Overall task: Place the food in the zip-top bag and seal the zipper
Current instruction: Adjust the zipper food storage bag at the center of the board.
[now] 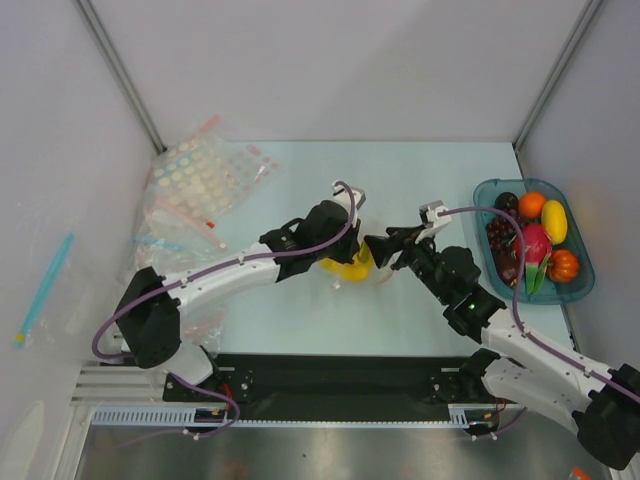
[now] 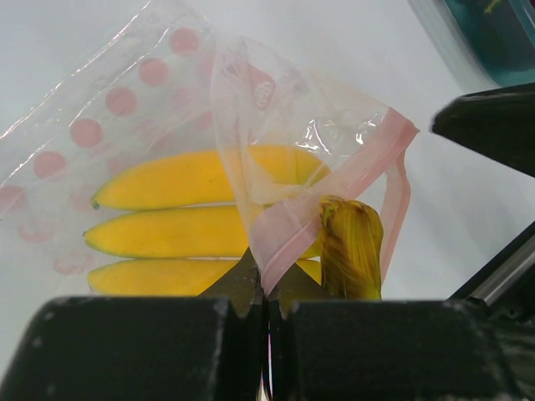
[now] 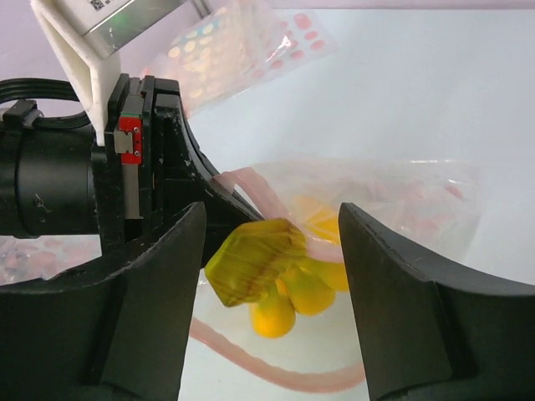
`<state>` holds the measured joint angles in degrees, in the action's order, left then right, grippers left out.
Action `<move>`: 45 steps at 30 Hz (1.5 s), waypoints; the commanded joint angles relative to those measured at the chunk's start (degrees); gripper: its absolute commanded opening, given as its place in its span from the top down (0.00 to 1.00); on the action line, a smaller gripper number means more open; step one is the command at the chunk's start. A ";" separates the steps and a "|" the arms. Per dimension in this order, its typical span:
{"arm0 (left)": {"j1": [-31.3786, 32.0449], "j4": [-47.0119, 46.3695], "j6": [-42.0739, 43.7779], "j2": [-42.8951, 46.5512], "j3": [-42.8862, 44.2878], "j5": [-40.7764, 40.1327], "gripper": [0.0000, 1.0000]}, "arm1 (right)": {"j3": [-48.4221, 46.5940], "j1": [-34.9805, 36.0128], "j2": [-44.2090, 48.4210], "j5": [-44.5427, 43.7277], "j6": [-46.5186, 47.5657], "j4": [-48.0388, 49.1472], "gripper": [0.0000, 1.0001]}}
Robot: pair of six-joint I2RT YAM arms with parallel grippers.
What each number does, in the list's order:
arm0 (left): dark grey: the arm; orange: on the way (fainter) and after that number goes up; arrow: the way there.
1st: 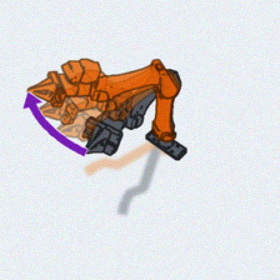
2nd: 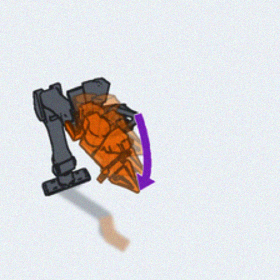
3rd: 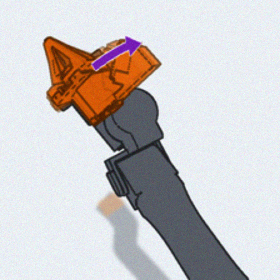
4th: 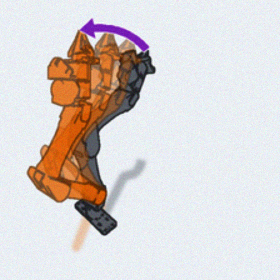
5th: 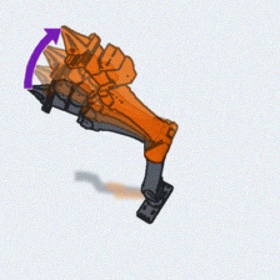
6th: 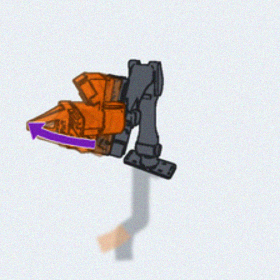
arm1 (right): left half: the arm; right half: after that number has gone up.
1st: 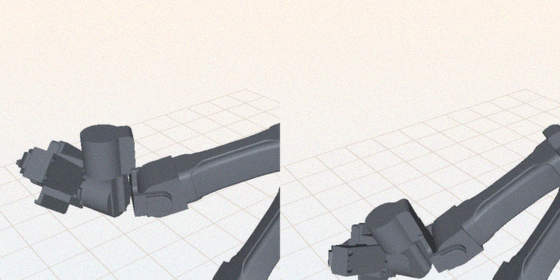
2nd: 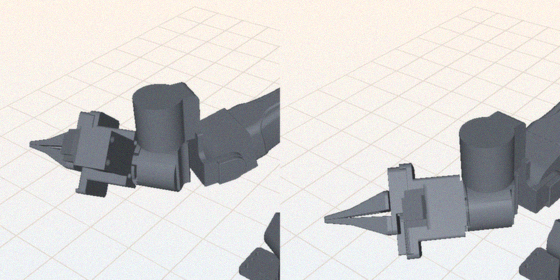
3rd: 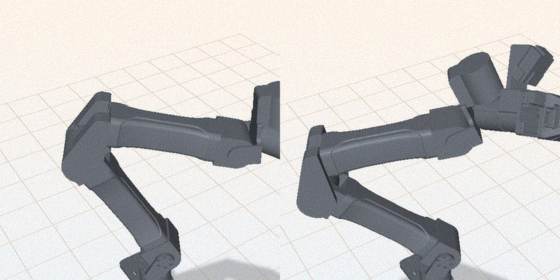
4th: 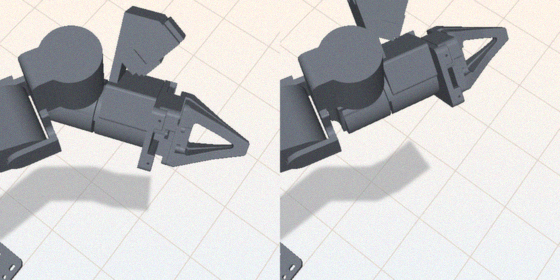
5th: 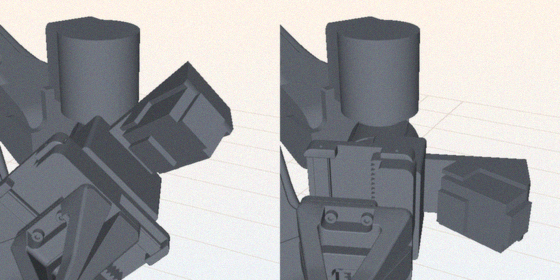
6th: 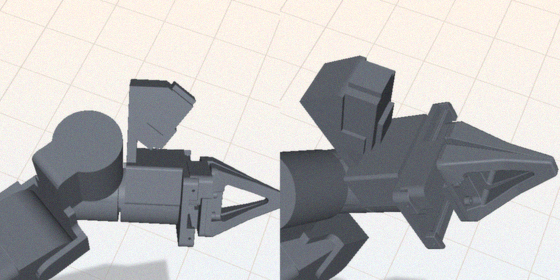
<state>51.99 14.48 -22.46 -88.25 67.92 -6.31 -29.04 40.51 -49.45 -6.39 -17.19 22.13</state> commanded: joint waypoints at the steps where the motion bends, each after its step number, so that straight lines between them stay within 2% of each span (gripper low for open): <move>1: 1.27 -2.97 1.98 1.59 0.28 1.65 1.00 | -0.23 -0.96 -0.38 8.84 1.80 2.30 0.30; 8: 1.98 -2.35 2.15 2.38 0.81 0.60 0.99 | -0.58 -1.40 -1.61 12.63 2.43 2.04 0.27; 14: 1.45 -1.30 1.98 4.83 0.55 -2.83 0.99 | -0.85 -1.84 -4.07 19.48 1.28 3.00 0.31; 18: -0.13 -1.30 1.54 5.02 0.37 -2.75 1.00 | -0.93 -2.01 -5.13 25.71 0.76 4.67 0.32; 25: -1.89 -1.21 0.57 4.66 0.37 -2.31 1.00 | -1.02 -2.10 -5.57 30.91 0.49 6.44 0.34; 33: -2.06 -1.39 1.27 7.12 -0.51 -3.62 1.00 | -4.97 -1.93 -12.41 36.97 0.40 4.42 0.33; 39: -2.07 -0.95 1.45 7.48 -0.33 -4.33 1.00 | -6.47 -0.79 -13.13 36.72 1.90 1.70 0.34; 45: -2.06 -0.86 1.54 7.39 -0.33 -5.12 1.00 | -6.12 0.27 -10.50 30.66 3.48 -0.15 0.35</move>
<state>50.11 15.55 -20.95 -83.13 67.22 -10.33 -32.84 40.18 -62.50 27.59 -15.20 22.24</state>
